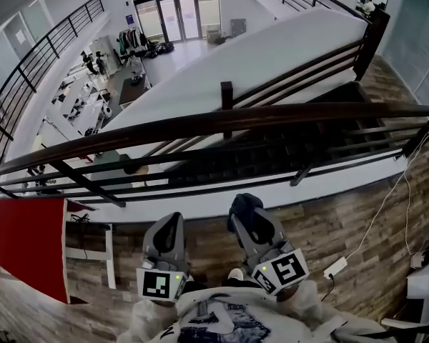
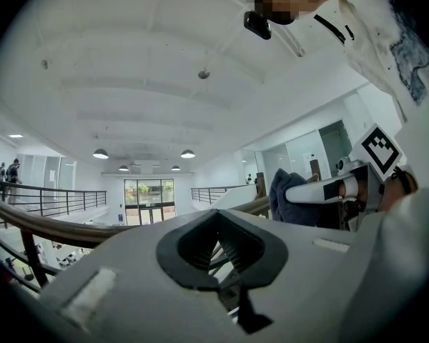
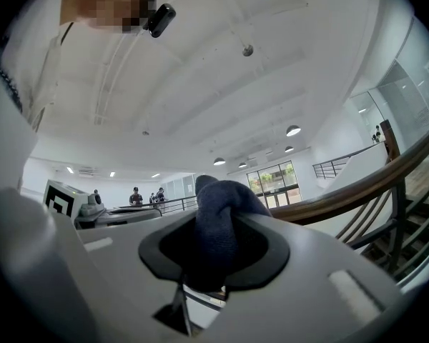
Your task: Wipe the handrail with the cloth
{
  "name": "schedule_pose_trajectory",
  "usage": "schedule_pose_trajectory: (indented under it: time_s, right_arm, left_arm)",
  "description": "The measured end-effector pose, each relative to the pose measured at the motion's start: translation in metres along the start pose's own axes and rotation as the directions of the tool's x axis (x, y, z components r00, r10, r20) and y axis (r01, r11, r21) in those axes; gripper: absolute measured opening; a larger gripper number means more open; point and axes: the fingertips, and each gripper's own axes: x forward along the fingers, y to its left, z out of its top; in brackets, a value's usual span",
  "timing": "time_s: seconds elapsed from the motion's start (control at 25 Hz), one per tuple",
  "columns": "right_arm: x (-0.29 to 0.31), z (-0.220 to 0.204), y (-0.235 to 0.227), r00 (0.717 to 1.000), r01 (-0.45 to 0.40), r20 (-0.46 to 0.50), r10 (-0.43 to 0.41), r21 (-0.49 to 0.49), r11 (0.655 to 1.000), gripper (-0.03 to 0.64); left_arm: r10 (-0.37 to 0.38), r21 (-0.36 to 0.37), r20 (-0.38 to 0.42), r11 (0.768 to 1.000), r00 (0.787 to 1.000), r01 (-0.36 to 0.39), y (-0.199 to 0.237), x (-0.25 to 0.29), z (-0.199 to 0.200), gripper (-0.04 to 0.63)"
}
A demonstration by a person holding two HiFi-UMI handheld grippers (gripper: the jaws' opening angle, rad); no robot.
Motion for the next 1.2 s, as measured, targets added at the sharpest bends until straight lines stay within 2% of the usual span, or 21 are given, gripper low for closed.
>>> schedule_pose_trajectory:
  time_s: [0.2,0.44,1.0,1.2]
  right_arm:
    - [0.01,-0.004,0.0,1.0,-0.026,-0.013,0.026,0.002,1.0,0.1]
    - [0.036,-0.004,0.007,0.999,-0.04,-0.012,0.04,0.004,0.999,0.1]
    - [0.133,-0.007,0.075,0.997,-0.074,-0.04,0.073,-0.038,0.997,0.1]
    - [0.158,-0.006,0.086,0.997,-0.07,-0.044,0.068,-0.044,0.997,0.1]
  left_arm:
    - [0.022,0.007,-0.002,1.0,1.0,-0.022,0.006,0.0,-0.004,-0.003]
    - [0.043,0.003,0.011,0.999,0.999,-0.043,0.035,0.003,-0.004,-0.004]
    - [0.094,-0.015,0.029,0.995,0.995,-0.094,0.156,-0.008,-0.004,-0.005]
    - [0.109,-0.02,0.036,0.994,0.993,-0.108,0.183,-0.011,-0.003,-0.005]
